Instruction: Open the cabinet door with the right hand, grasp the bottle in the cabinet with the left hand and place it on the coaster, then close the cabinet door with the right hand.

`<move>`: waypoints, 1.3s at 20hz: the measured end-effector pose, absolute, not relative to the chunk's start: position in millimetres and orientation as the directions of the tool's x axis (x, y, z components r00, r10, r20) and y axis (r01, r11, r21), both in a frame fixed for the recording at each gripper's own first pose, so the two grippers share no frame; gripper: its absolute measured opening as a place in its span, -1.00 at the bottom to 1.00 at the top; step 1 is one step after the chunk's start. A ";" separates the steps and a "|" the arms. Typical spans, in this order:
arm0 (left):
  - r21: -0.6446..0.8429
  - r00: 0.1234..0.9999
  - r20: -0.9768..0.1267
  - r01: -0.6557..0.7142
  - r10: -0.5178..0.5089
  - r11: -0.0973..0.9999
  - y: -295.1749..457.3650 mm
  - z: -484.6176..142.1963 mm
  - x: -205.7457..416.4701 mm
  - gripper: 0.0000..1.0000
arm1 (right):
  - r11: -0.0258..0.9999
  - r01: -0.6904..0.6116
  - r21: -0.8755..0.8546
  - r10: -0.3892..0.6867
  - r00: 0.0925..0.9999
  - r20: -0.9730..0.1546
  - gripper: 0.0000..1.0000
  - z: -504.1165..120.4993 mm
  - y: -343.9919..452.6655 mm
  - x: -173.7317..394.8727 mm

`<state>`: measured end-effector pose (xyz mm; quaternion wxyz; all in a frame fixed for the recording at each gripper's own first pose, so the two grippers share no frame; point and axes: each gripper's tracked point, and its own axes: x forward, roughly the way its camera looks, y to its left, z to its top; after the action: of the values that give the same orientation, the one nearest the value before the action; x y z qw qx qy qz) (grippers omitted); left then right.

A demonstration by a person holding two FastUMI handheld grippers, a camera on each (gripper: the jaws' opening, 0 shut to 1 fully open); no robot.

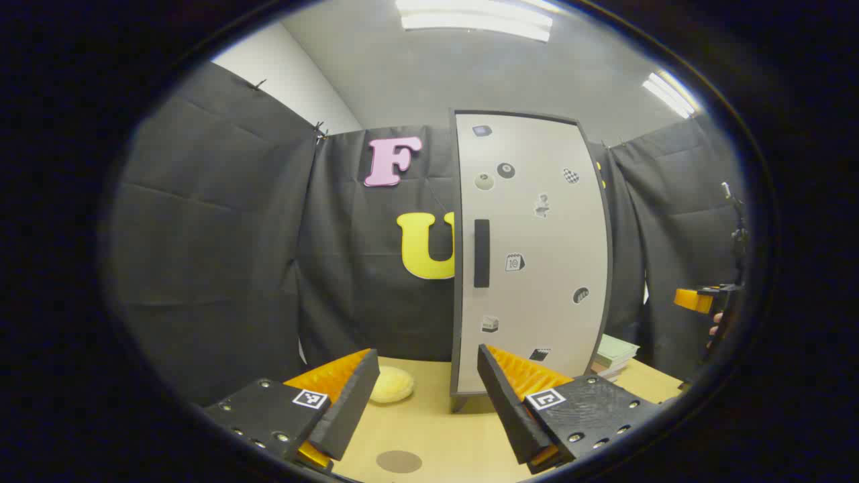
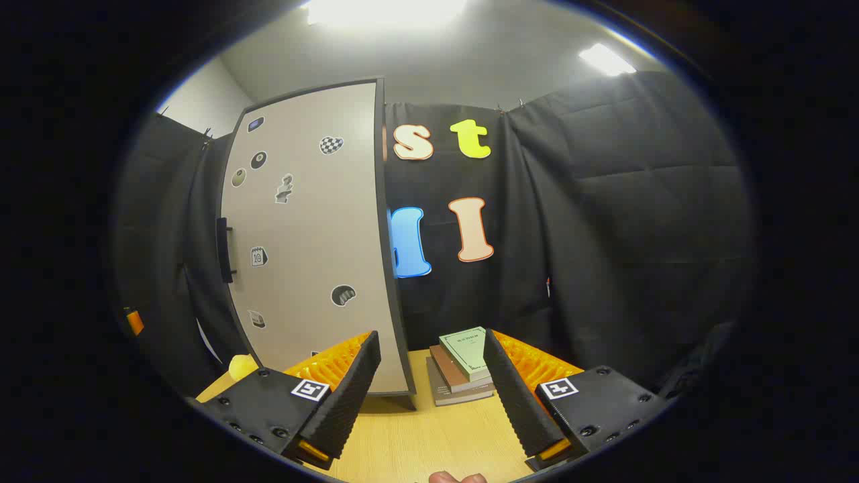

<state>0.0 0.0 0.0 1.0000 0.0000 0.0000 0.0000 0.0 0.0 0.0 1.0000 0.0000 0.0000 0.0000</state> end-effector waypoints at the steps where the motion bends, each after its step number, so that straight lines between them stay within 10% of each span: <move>1: -0.004 1.000 -0.001 -0.001 0.001 1.000 0.8 -0.4 -0.5 0.77 | 1.000 0.002 -0.003 -0.002 1.000 0.001 0.96 0.3 0.2 -1.9; 26: -0.034 0.994 -0.054 -0.095 0.093 0.995 38.5 -32.5 -55.5 0.82 | 0.963 -0.263 -0.066 0.265 0.964 0.026 0.96 60.7 133.0 27.4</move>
<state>-55.5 38.5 -32.5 0.9984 -0.0182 0.0261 0.0469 27.4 133.0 60.7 0.9904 -0.0311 -0.0175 0.1332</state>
